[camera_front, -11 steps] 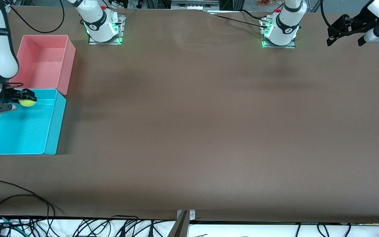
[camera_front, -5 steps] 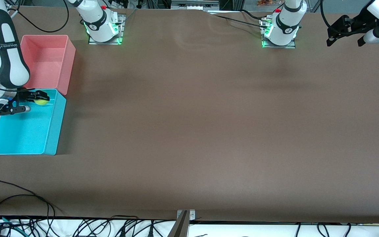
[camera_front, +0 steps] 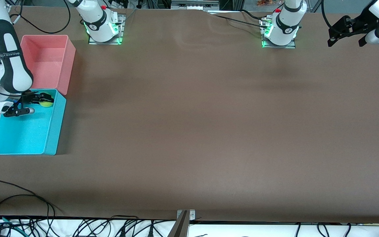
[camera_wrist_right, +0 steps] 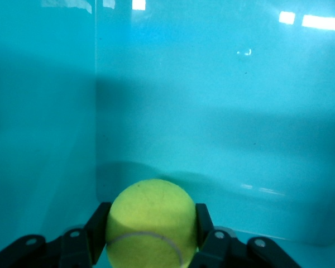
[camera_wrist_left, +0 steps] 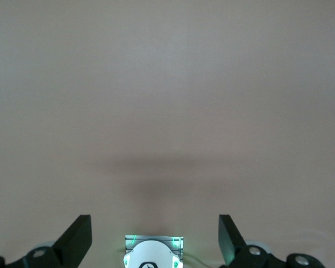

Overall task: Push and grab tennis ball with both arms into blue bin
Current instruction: 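Open the right gripper to drop the ball into the cyan bin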

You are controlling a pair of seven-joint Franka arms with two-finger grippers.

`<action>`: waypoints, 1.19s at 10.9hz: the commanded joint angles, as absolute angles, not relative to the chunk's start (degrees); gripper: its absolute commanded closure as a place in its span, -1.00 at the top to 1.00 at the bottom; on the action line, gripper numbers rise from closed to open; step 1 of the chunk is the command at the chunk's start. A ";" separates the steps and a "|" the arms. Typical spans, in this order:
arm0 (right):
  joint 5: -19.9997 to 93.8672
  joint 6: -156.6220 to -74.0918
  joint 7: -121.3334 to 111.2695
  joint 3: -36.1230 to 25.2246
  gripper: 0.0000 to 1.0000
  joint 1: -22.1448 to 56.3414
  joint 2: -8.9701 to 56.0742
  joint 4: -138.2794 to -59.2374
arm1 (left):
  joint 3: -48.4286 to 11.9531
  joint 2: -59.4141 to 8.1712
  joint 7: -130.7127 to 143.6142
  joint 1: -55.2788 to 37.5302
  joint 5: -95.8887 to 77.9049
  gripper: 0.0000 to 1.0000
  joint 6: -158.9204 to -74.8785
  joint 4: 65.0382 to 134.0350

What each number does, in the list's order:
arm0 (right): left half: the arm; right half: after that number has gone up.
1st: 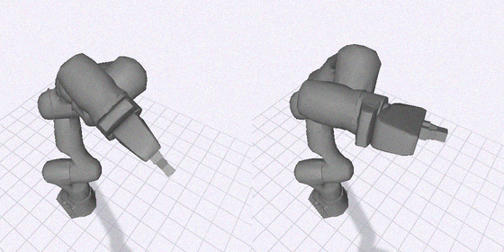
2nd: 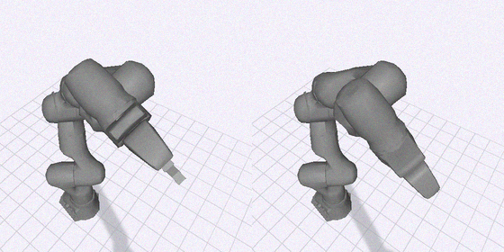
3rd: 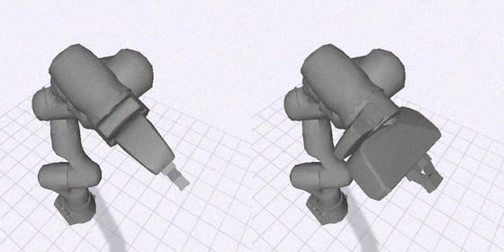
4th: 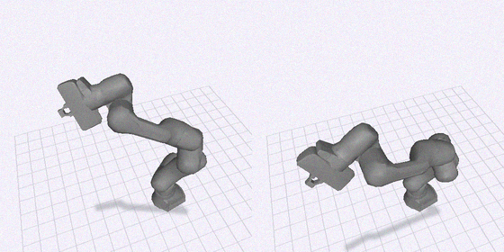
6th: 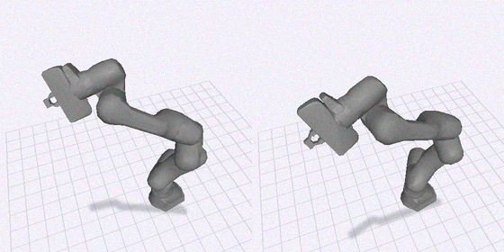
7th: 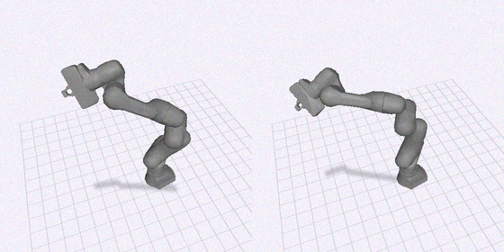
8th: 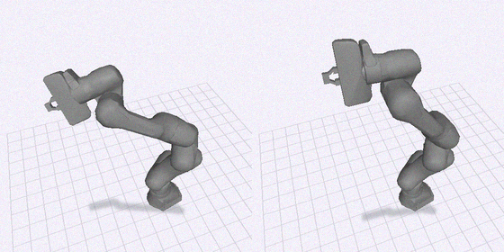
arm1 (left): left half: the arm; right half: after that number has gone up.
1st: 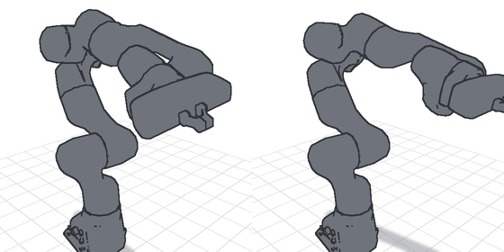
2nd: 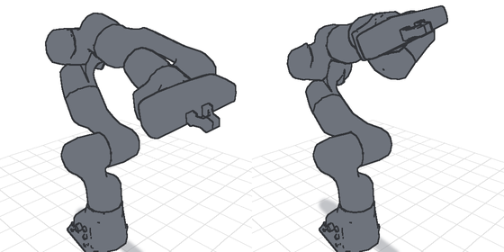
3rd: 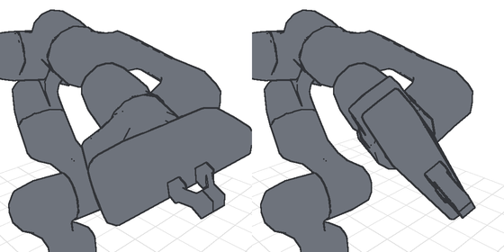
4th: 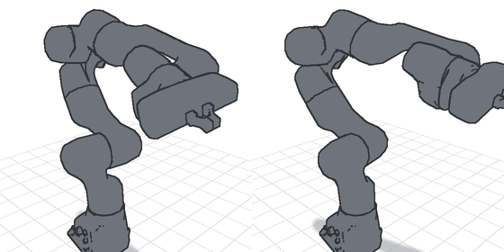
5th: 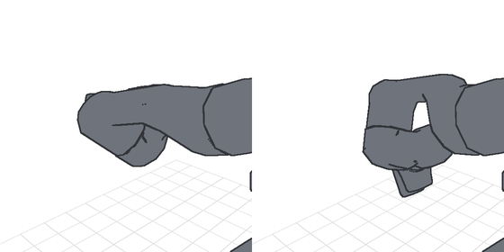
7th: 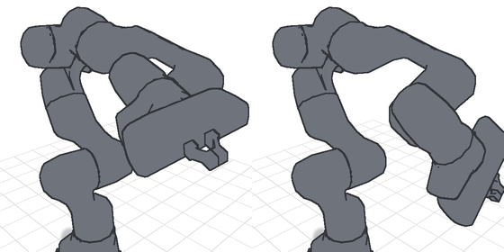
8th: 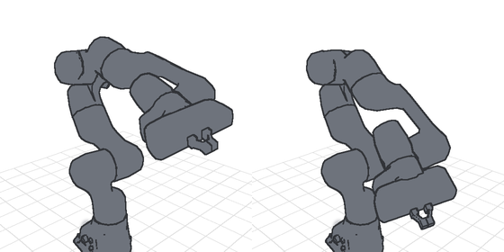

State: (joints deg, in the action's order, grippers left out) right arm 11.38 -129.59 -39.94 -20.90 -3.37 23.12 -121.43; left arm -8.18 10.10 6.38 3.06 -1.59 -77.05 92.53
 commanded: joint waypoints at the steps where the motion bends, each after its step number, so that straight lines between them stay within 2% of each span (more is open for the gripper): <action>1: 13.97 -129.46 -42.01 -20.74 0.02 -4.13 24.87 -119.62 | -8.35 8.17 6.42 3.43 -2.64 1.00 -76.20 90.62; 2: 13.97 -129.20 -42.01 -20.74 0.34 -4.13 24.87 -119.27 | -8.35 7.83 6.33 3.43 -2.46 1.00 -76.20 90.62; 3: 13.97 -128.50 -42.01 -20.74 0.51 -3.96 24.87 -118.66 | -8.35 7.82 6.33 3.43 -2.37 1.00 -76.20 90.62; 5: 13.97 -125.88 -42.01 -20.83 0.62 -4.04 24.70 -116.56 | -8.35 7.82 6.33 3.43 -2.37 1.00 -76.20 90.62; 8: 13.89 -116.66 -41.13 -20.92 0.69 -4.04 24.08 -111.73 | -8.35 7.82 6.33 3.43 -2.37 1.00 -76.11 90.62; 11: 12.66 -106.65 -39.48 -21.80 0.70 -3.78 23.29 -102.52 | -8.35 7.82 6.33 3.34 -2.37 1.00 -76.11 90.62; 13: 8.28 -97.78 -35.27 -21.53 0.94 -3.52 22.94 -93.30 | -8.35 7.82 6.33 3.34 -2.37 1.00 -76.11 90.62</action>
